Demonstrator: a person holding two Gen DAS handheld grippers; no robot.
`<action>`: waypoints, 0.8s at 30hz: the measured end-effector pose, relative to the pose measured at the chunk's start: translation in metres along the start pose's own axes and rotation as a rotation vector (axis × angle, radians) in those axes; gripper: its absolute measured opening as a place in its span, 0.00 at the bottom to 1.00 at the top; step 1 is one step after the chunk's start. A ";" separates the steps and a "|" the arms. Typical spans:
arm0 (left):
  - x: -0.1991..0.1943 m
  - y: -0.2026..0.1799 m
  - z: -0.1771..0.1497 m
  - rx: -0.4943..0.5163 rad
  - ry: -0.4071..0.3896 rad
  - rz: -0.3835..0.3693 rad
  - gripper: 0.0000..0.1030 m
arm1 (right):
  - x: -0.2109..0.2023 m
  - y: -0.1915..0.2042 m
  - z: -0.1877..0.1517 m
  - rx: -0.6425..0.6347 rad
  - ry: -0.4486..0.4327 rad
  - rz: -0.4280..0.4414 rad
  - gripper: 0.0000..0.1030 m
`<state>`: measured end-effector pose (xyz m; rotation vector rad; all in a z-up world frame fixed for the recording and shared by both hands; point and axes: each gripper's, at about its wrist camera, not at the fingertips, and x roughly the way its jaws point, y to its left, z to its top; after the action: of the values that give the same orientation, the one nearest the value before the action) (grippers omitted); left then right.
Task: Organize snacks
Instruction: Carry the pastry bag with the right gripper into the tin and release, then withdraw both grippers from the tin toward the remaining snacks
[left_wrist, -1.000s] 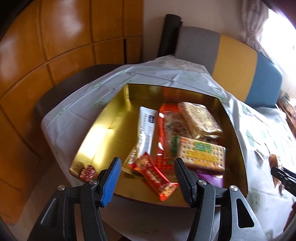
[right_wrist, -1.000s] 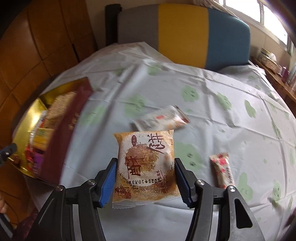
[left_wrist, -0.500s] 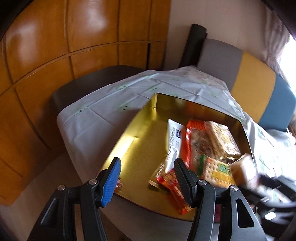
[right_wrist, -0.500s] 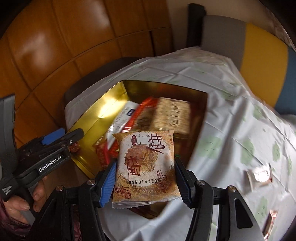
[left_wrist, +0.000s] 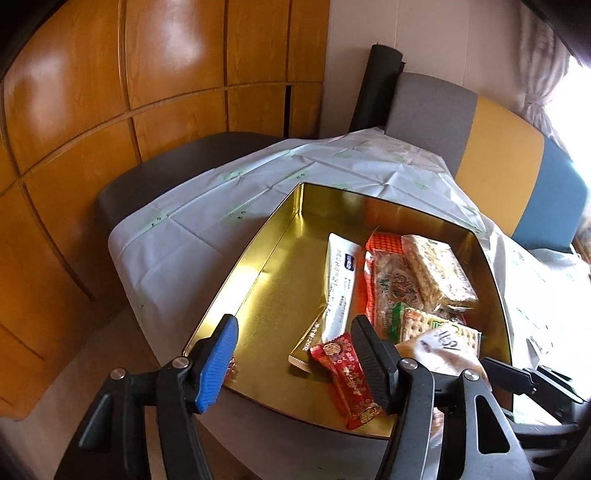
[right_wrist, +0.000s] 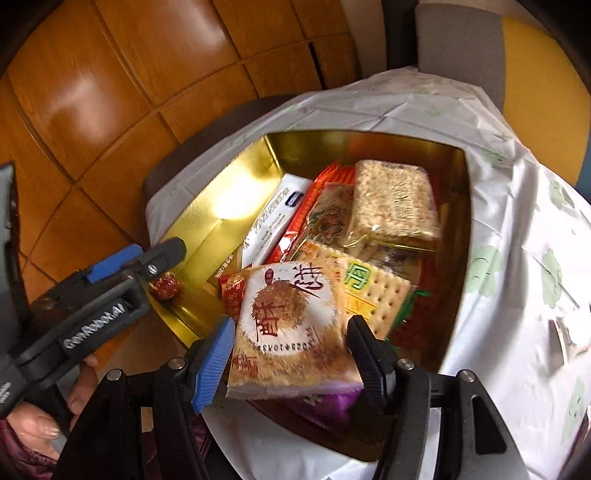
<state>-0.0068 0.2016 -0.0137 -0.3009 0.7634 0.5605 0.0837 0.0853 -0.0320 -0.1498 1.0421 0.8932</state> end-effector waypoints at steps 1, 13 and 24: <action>-0.001 -0.001 0.000 0.002 -0.002 -0.001 0.64 | -0.005 -0.001 -0.002 0.004 -0.010 0.008 0.62; -0.010 -0.009 -0.002 0.027 -0.015 -0.020 0.66 | 0.015 0.014 -0.006 -0.118 0.042 -0.091 0.34; -0.015 -0.025 -0.010 0.086 -0.015 -0.057 0.66 | -0.027 -0.003 -0.025 -0.053 -0.048 -0.122 0.37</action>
<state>-0.0064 0.1716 -0.0085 -0.2382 0.7595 0.4749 0.0634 0.0555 -0.0241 -0.2328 0.9554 0.8102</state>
